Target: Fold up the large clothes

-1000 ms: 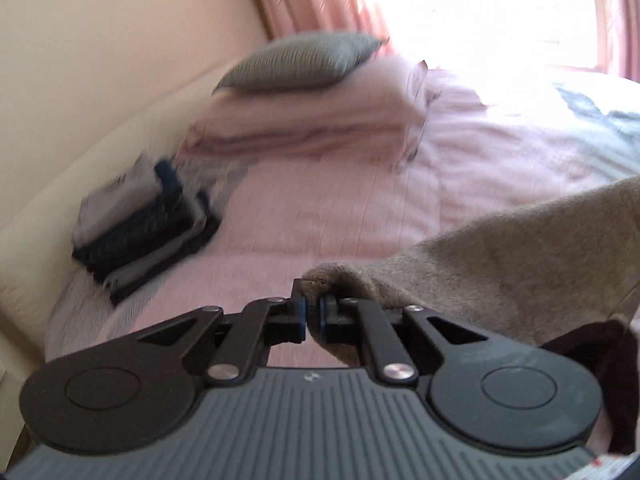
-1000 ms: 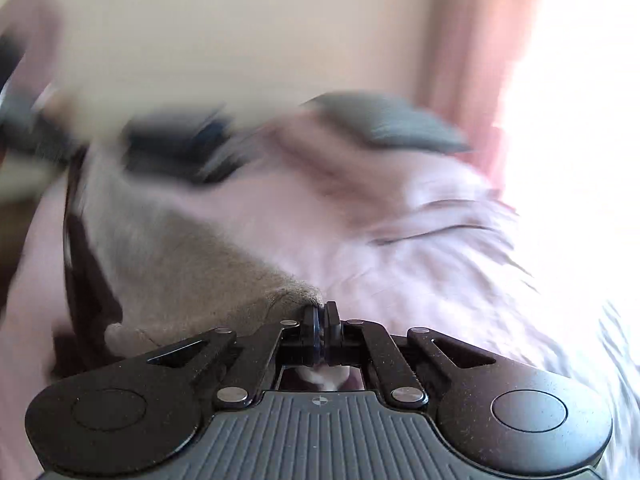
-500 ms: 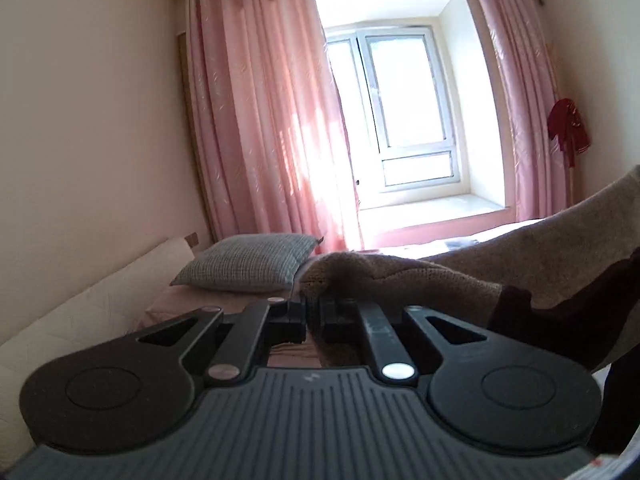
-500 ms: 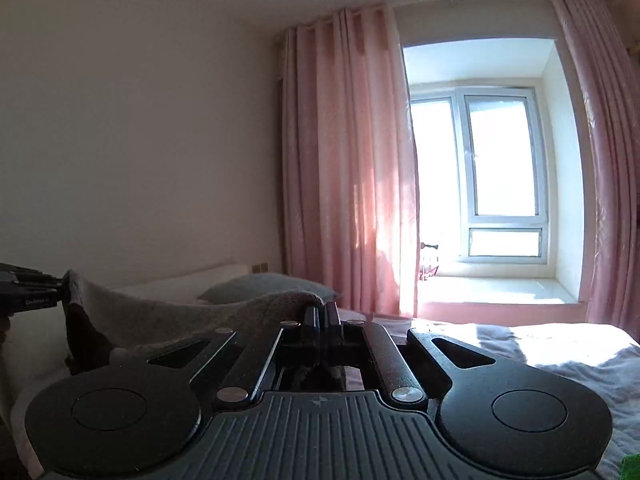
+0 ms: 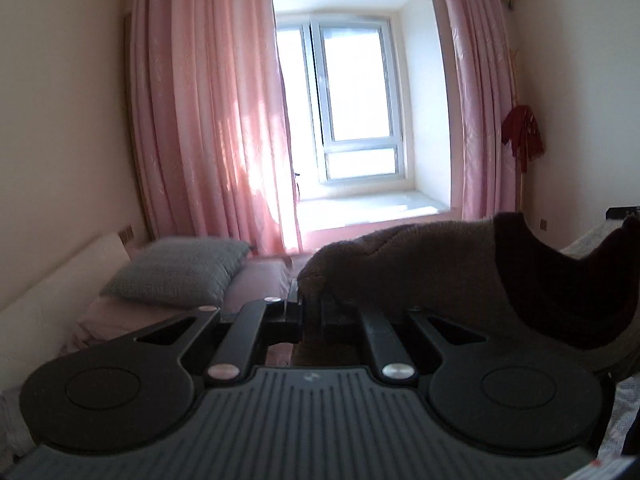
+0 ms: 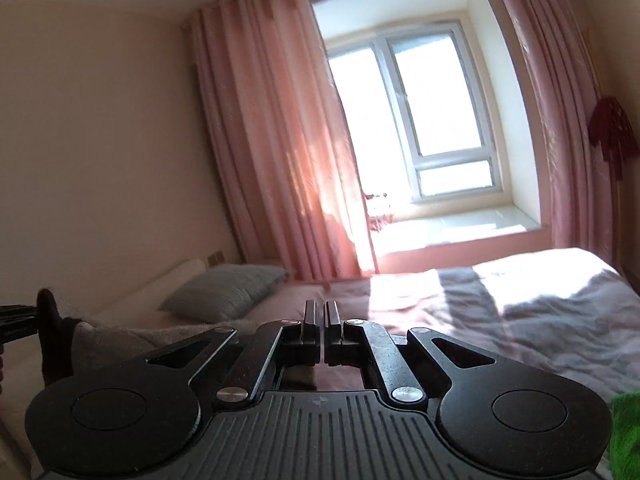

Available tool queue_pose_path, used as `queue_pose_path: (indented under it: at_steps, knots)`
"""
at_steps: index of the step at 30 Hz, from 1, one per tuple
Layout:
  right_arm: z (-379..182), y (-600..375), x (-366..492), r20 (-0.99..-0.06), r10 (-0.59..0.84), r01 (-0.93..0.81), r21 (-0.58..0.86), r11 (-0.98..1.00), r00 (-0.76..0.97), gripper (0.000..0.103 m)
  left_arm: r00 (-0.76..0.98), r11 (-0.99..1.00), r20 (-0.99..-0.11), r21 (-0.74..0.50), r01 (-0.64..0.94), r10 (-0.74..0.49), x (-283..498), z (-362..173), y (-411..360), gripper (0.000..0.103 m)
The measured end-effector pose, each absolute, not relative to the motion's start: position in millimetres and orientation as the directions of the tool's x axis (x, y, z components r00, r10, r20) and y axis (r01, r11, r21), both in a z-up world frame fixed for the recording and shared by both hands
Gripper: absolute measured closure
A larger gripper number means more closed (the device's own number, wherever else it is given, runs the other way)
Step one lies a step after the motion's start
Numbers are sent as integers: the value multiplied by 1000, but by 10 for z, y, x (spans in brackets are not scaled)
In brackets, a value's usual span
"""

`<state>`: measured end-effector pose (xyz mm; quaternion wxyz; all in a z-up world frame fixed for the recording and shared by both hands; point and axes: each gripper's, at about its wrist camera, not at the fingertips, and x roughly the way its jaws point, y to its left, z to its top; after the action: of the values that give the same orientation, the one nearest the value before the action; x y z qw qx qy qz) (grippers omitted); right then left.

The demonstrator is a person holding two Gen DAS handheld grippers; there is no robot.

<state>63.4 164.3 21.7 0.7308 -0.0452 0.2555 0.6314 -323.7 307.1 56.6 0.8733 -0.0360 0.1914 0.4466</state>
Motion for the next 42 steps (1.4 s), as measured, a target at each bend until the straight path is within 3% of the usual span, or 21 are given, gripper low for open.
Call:
queue_pose_path:
  at_steps: [1,2,3,4,6,12,18,21,22,23,25,28,31,34,36,37,39,42]
  knots:
    - [11,1889,762,-552,824,-930,223,292,126,85,483,569,-423,99,-816,767,-3034,375,3360,86]
    - [-219,1995,866,-616,772,-916,202,347,156,60,442,543,-488,78,-836,752,-2873,110,3662,77]
    - [-441,1951,936,-631,761,-914,204,350,151,51,408,530,-542,83,-844,735,-2740,-137,3881,71]
    - [-659,1813,923,-641,757,-921,211,328,123,47,343,497,-592,114,-860,729,-2643,-419,4041,71]
    - [-1071,1683,859,-681,728,-934,211,290,72,46,243,459,-652,183,-869,719,-2590,-897,4153,73]
    - [-2677,1001,193,-875,483,-958,102,268,42,46,135,446,-824,153,-882,549,-3102,-2264,3612,72]
    - [-3624,530,332,-940,324,-772,282,570,-104,46,63,360,-926,81,-929,372,-3482,-2986,2819,72]
    - [-3753,410,387,-904,393,-674,398,622,-171,47,65,323,-939,51,-945,337,-3536,-3019,2688,72]
    - [-3741,404,417,-882,431,-656,442,612,-192,60,71,320,-939,43,-947,336,-3527,-3022,2673,72]
    - [-3737,433,454,-870,442,-656,466,594,-218,97,75,321,-938,40,-946,338,-3489,-2997,2697,72]
    - [-3607,528,562,-886,412,-691,434,579,-211,97,78,333,-930,50,-942,358,-3424,-2953,2736,72]
    - [-3085,615,831,-904,426,-819,268,507,-32,97,71,353,-910,86,-932,409,-3338,-2825,2800,72]
    - [-2470,680,1163,-851,449,-912,-80,402,273,97,89,370,-879,104,-923,468,-3283,-2630,2889,72]
    - [-2295,772,1551,-751,437,-864,-374,338,496,96,110,395,-859,113,-912,500,-3230,-2538,3041,72]
    - [-2469,848,1833,-747,387,-840,-459,289,541,81,114,415,-852,128,-901,510,-3133,-2542,3197,72]
    - [-2661,907,1957,-785,274,-830,-505,238,556,58,121,426,-849,131,-895,514,-3079,-2561,3284,72]
    - [-2951,898,2126,-845,115,-848,-500,175,522,56,131,449,-844,140,-883,520,-2983,-2615,3443,72]
    - [-2898,801,2197,-907,184,-900,-313,304,378,56,144,488,-843,153,-859,518,-2863,-2722,3691,71]
